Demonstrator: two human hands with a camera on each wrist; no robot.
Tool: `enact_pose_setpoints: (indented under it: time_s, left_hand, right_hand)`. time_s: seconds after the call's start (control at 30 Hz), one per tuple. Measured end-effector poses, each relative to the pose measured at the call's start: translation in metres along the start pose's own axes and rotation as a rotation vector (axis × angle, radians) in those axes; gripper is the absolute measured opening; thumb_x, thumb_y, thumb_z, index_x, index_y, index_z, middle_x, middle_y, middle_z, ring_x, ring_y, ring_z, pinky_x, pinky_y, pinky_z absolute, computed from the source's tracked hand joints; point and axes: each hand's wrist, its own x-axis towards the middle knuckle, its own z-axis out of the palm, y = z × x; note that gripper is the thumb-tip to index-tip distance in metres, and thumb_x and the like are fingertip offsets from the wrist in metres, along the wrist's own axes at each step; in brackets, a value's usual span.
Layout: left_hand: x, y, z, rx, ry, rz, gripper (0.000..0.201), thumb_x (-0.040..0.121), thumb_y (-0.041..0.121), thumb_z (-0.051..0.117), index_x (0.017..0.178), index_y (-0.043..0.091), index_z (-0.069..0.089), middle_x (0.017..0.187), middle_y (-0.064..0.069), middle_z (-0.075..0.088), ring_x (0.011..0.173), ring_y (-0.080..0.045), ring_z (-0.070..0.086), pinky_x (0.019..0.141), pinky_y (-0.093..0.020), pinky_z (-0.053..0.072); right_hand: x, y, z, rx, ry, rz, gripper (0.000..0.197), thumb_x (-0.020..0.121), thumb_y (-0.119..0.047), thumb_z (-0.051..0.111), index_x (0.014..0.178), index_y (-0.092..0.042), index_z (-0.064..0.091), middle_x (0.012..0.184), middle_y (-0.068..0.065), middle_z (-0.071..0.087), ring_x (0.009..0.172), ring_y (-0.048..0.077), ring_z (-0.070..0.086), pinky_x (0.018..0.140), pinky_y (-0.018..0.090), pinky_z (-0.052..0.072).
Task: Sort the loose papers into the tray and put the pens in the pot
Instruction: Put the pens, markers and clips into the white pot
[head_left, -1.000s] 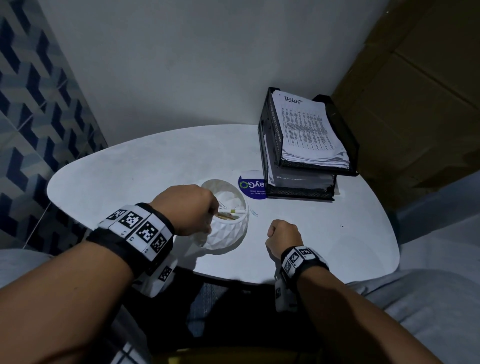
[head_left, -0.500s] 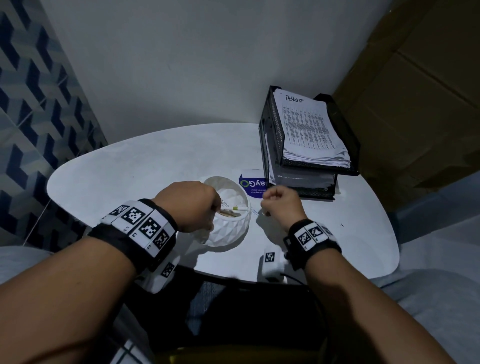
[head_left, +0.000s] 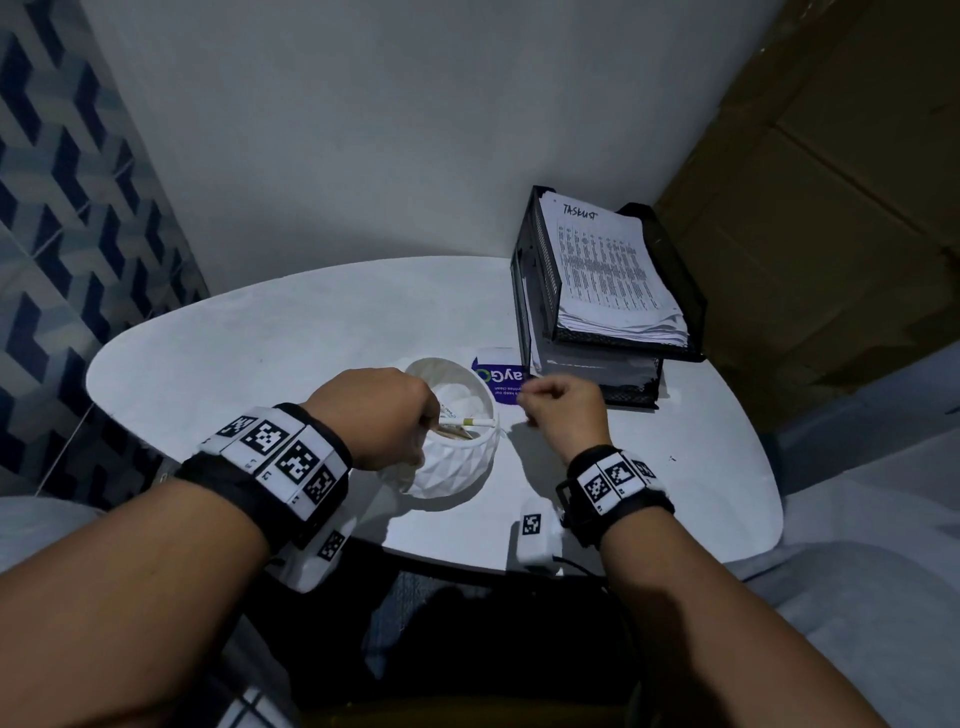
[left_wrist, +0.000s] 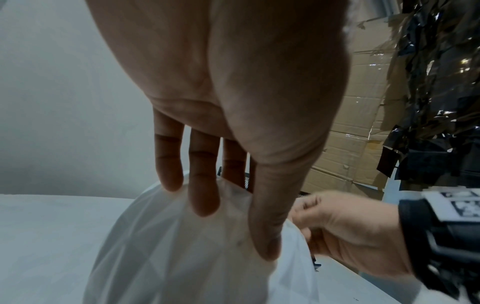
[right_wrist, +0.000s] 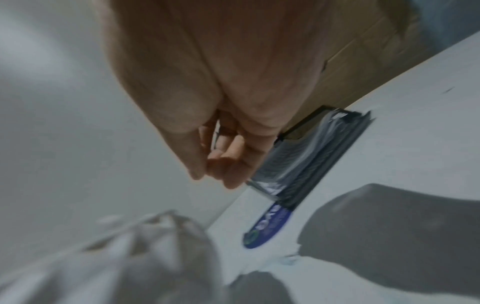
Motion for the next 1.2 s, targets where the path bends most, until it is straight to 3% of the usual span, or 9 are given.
enact_pose_setpoints:
  time_s: [0.07, 0.13, 0.2, 0.27, 0.37, 0.43, 0.53, 1.03, 1.2]
  left_hand:
    - [0.0, 0.0, 0.0, 0.005, -0.002, -0.003, 0.027, 0.081, 0.037, 0.077, 0.106, 0.029, 0.073, 0.096, 0.004, 0.072, 0.089, -0.021, 0.064, 0.067, -0.027, 0.047]
    - [0.001, 0.0, -0.001, 0.008, -0.003, -0.006, 0.022, 0.08, 0.036, 0.077, 0.099, 0.028, 0.072, 0.091, 0.005, 0.07, 0.084, -0.021, 0.062, 0.062, -0.027, 0.041]
    - [0.001, 0.001, -0.001, 0.008, -0.003, -0.01, 0.017, 0.08, 0.036, 0.078, 0.093, 0.029, 0.07, 0.088, 0.005, 0.068, 0.081, -0.021, 0.061, 0.061, -0.027, 0.04]
    - [0.002, 0.001, -0.001, 0.004, 0.0, -0.008, 0.022, 0.08, 0.037, 0.078, 0.099, 0.03, 0.072, 0.092, 0.004, 0.071, 0.085, -0.021, 0.063, 0.064, -0.027, 0.043]
    - [0.003, 0.0, 0.002, -0.007, 0.004, -0.005, 0.029, 0.08, 0.039, 0.078, 0.108, 0.031, 0.073, 0.097, 0.004, 0.072, 0.09, -0.021, 0.064, 0.067, -0.027, 0.043]
    - [0.003, -0.001, 0.003, -0.01, -0.003, -0.01, 0.028, 0.081, 0.04, 0.078, 0.107, 0.03, 0.073, 0.096, 0.004, 0.071, 0.088, -0.021, 0.063, 0.065, -0.027, 0.042]
    - [0.003, -0.002, 0.003, -0.015, -0.002, -0.018, 0.029, 0.081, 0.041, 0.079, 0.108, 0.03, 0.073, 0.097, 0.004, 0.072, 0.088, -0.02, 0.063, 0.066, -0.027, 0.043]
    - [0.009, -0.023, -0.002, -0.04, 0.027, -0.117, 0.031, 0.074, 0.042, 0.08, 0.103, 0.032, 0.074, 0.094, 0.007, 0.073, 0.09, -0.021, 0.067, 0.075, -0.033, 0.057]
    - [0.01, -0.024, -0.004, -0.075, 0.038, -0.126, 0.036, 0.075, 0.044, 0.081, 0.108, 0.036, 0.072, 0.099, 0.008, 0.072, 0.093, -0.021, 0.066, 0.077, -0.032, 0.055]
  right_hand:
    - [0.001, 0.023, -0.01, -0.233, 0.001, 0.137, 0.014, 0.079, -0.013, 0.08, 0.066, -0.016, 0.074, 0.066, -0.002, 0.072, 0.065, 0.016, 0.068, 0.074, 0.033, 0.06]
    - [-0.004, 0.042, -0.016, -0.485, -0.119, 0.236, 0.014, 0.082, -0.022, 0.078, 0.074, -0.011, 0.076, 0.077, 0.002, 0.075, 0.08, 0.021, 0.071, 0.081, 0.031, 0.06]
    - [-0.012, 0.055, -0.013, -0.66, -0.213, 0.273, 0.024, 0.082, -0.028, 0.076, 0.074, -0.006, 0.071, 0.075, 0.005, 0.069, 0.077, 0.024, 0.066, 0.074, 0.027, 0.056]
    - [-0.018, 0.059, -0.005, -0.681, -0.222, 0.25, 0.021, 0.079, -0.028, 0.078, 0.073, -0.01, 0.069, 0.072, 0.005, 0.065, 0.074, 0.024, 0.063, 0.07, 0.026, 0.052]
    - [-0.027, 0.064, 0.012, -0.755, -0.216, 0.123, 0.017, 0.083, -0.019, 0.076, 0.098, -0.01, 0.075, 0.1, 0.006, 0.073, 0.095, 0.026, 0.069, 0.083, 0.029, 0.056]
    - [-0.031, 0.065, 0.019, -0.773, -0.216, 0.06, 0.018, 0.086, -0.009, 0.066, 0.102, -0.014, 0.074, 0.106, 0.008, 0.073, 0.098, 0.028, 0.069, 0.085, 0.029, 0.056]
    - [-0.033, 0.067, 0.023, -0.747, -0.221, 0.053, 0.028, 0.082, 0.0, 0.054, 0.095, -0.017, 0.072, 0.103, 0.008, 0.072, 0.093, 0.028, 0.069, 0.081, 0.029, 0.056]
    - [-0.028, 0.069, 0.019, -0.65, -0.323, 0.139, 0.023, 0.074, 0.003, 0.059, 0.078, -0.02, 0.064, 0.089, 0.004, 0.07, 0.07, 0.025, 0.069, 0.056, 0.023, 0.053]
    - [-0.027, 0.069, 0.021, -0.716, -0.373, 0.118, 0.016, 0.075, -0.003, 0.061, 0.084, -0.005, 0.074, 0.087, 0.009, 0.075, 0.084, 0.028, 0.072, 0.073, 0.033, 0.062]
